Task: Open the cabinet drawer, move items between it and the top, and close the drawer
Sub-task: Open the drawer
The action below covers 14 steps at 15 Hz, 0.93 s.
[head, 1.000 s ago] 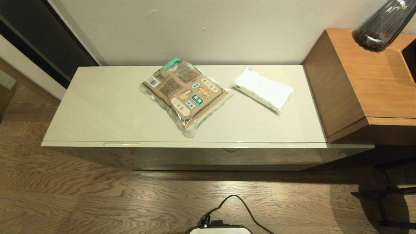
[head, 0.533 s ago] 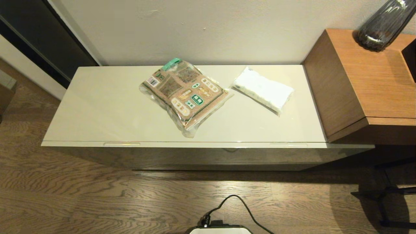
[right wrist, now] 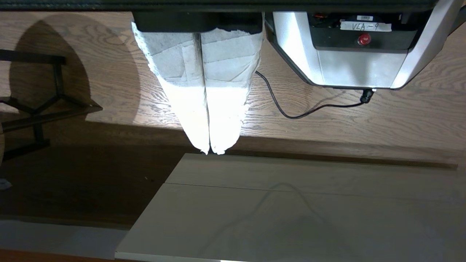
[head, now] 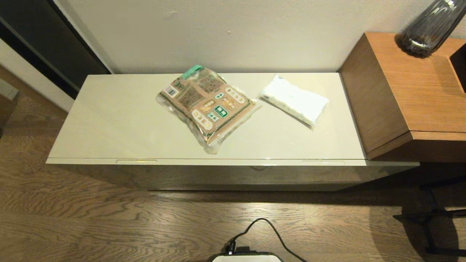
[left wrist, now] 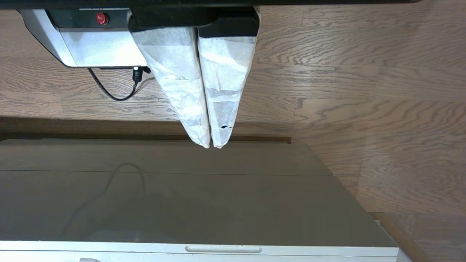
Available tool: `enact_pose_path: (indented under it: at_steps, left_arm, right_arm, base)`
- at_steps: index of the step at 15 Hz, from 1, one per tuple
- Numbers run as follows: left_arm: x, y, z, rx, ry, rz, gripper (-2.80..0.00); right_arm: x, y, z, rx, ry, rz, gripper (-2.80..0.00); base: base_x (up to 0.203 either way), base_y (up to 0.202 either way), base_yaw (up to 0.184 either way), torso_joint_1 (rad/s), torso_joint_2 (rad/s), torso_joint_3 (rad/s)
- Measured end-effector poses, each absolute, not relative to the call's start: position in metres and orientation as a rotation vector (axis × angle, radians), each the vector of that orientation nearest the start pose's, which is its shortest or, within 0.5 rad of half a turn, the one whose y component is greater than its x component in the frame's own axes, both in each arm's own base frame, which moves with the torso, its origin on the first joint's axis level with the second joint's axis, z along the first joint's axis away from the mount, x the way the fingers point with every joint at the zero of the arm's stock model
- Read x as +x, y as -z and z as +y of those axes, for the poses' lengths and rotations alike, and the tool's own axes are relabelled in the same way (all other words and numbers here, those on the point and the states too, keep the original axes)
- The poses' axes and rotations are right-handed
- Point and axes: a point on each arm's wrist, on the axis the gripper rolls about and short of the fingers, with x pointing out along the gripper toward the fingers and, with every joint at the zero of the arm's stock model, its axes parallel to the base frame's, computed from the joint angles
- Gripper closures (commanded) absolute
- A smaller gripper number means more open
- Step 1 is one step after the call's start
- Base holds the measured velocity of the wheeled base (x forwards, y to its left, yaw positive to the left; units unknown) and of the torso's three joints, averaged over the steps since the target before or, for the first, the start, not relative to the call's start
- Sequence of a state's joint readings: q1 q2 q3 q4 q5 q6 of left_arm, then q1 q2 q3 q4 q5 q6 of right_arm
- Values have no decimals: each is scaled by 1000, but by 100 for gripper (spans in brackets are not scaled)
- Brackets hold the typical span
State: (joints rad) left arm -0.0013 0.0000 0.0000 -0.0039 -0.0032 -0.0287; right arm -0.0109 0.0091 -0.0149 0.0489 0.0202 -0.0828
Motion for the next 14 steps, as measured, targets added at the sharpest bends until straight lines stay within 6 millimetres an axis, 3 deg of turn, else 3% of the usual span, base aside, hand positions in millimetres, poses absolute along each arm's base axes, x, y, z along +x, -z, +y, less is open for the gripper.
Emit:
enact_pose_path:
  at_steps: [14]
  left_arm:
    - [-23, -76, 0, -28, 5, -4, 0]
  right_arm:
    - [-23, -75, 0, -47, 0, 2, 0]
  base:
    - [0, 0, 0, 0, 0, 0]
